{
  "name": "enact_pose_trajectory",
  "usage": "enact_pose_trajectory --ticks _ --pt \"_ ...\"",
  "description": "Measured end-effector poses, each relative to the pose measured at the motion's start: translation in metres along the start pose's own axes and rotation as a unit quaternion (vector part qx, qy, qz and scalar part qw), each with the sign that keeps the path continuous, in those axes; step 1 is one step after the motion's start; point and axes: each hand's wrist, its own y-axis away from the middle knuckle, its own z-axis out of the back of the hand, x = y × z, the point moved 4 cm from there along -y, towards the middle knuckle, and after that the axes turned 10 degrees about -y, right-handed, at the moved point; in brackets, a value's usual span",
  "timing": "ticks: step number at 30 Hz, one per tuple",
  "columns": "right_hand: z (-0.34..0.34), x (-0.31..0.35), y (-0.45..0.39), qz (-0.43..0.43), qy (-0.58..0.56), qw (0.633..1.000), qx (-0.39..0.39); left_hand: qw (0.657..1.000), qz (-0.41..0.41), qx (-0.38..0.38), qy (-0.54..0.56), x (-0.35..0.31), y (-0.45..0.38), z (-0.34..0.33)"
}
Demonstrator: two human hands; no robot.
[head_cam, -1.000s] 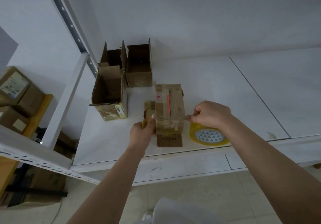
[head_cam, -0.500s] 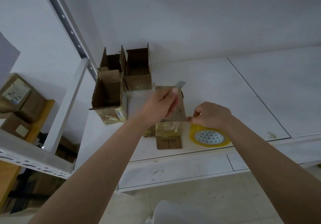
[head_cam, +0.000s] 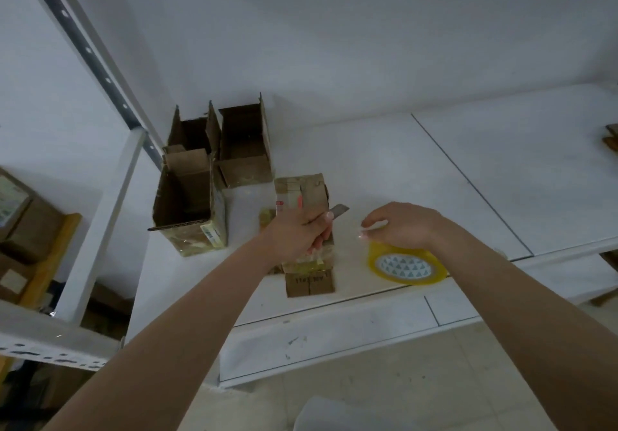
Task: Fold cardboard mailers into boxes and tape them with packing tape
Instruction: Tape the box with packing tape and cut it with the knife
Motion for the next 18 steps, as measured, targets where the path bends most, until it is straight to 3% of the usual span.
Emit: enact_pose_trajectory --ticks 5,10,14,16,18 --pt "0.003 0.001 0.015 0.057 -0.150 0.986 0.041 0.979 -0.009 0.072 -0.190 -0.022 0.003 0.004" --pt "0.001 0.003 0.014 0.033 -0.103 0.994 -0.004 0.936 0.037 0.116 -0.330 -0.042 -0.007 -0.004" --pt "0.003 0.001 0.014 0.007 -0.069 0.995 -0.073 0.900 0.051 0.097 -0.422 -0.047 -0.011 -0.010" --pt "0.008 -0.005 0.015 -0.010 -0.102 0.991 -0.088 0.913 0.036 0.084 -0.397 -0.045 -0.009 -0.008" --pt "0.011 -0.015 0.018 -0.032 -0.108 0.989 -0.092 0.955 0.057 0.075 -0.282 -0.035 -0.004 0.000"
